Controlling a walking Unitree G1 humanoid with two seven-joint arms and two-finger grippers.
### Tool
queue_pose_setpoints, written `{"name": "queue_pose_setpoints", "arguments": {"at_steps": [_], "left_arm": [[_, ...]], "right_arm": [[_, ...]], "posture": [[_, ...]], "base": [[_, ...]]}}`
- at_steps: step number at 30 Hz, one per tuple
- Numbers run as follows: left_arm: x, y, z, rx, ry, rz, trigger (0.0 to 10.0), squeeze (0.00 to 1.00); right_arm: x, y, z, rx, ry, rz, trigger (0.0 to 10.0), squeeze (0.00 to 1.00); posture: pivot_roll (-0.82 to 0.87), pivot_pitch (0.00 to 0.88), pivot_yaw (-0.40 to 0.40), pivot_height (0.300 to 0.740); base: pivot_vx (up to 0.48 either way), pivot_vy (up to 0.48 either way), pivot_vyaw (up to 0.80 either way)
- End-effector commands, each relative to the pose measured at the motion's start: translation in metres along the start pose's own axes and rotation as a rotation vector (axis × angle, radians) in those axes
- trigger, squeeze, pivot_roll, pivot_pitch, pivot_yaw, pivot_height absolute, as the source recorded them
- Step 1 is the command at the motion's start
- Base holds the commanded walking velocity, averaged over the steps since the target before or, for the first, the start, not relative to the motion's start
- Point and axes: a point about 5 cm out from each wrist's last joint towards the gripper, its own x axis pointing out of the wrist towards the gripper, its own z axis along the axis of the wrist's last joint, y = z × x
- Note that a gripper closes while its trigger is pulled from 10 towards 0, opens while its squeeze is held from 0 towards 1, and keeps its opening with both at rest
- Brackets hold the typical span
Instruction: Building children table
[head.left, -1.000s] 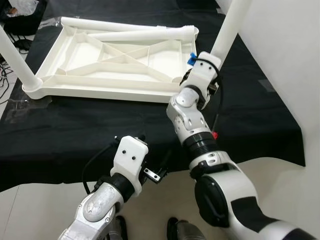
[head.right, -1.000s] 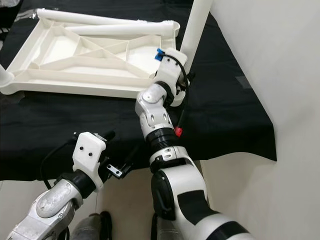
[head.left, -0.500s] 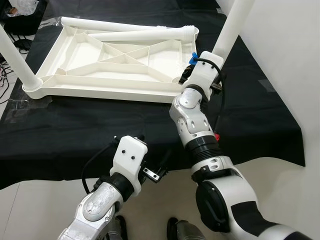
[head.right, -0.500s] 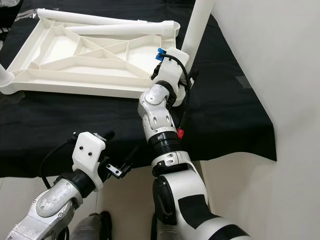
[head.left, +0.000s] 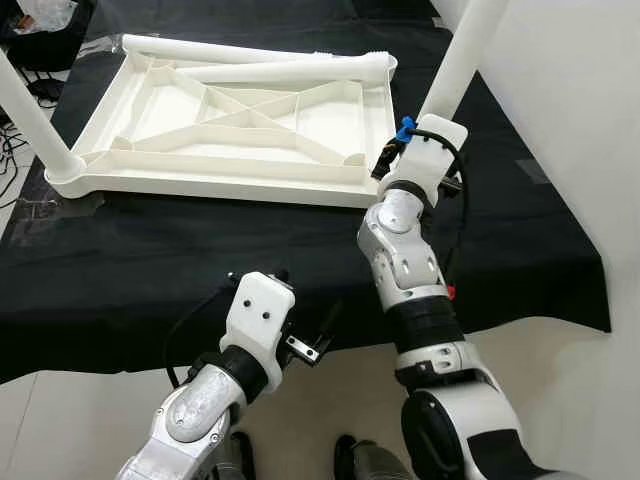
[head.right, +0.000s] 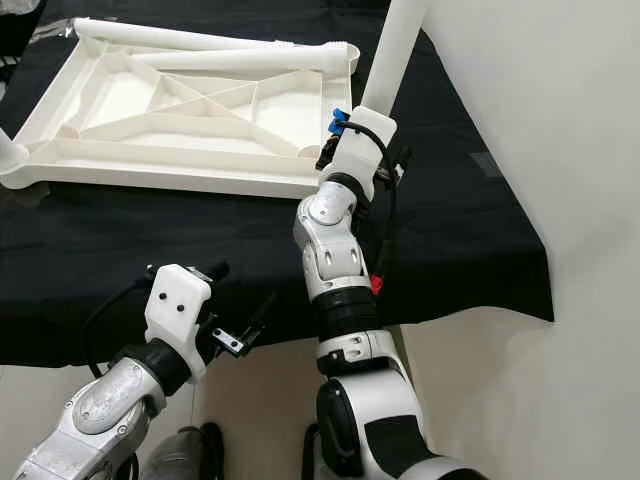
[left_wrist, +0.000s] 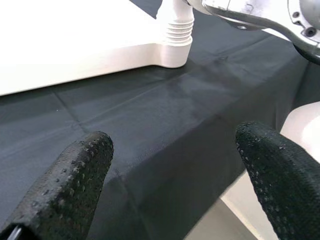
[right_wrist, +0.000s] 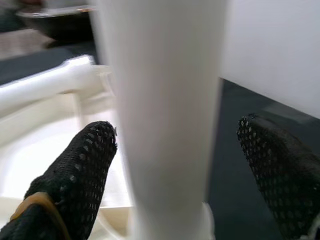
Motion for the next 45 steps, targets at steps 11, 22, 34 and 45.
{"name": "queue_pose_setpoints", "arguments": {"at_steps": [11,22,34,45], "left_arm": [[0.000,0.001,-0.007,0.004,0.019,-0.003,10.0,0.00],[0.002,0.004,-0.011,0.006,0.021,-0.001,10.0,0.00],[0.003,0.006,-0.016,0.012,0.026,-0.005,10.0,0.00],[0.007,0.013,-0.022,0.006,0.026,0.026,10.0,0.00]], "right_arm": [[-0.012,-0.003,-0.008,0.002,0.042,0.107,10.0,0.00],[-0.022,-0.017,-0.014,-0.025,0.059,0.254,10.0,0.00],[-0.025,-0.040,-0.018,-0.072,0.069,0.270,10.0,0.00],[-0.042,-0.072,-0.045,-0.121,0.124,0.420,10.0,0.00]], "posture": [[0.06,0.213,-0.081,0.740],[0.06,0.187,-0.078,0.740],[0.05,0.153,-0.069,0.740],[0.04,0.111,-0.067,0.740]], "base": [[0.000,0.000,0.00],[0.000,0.000,0.00],[0.000,0.000,0.00],[0.000,0.000,0.00]]}}
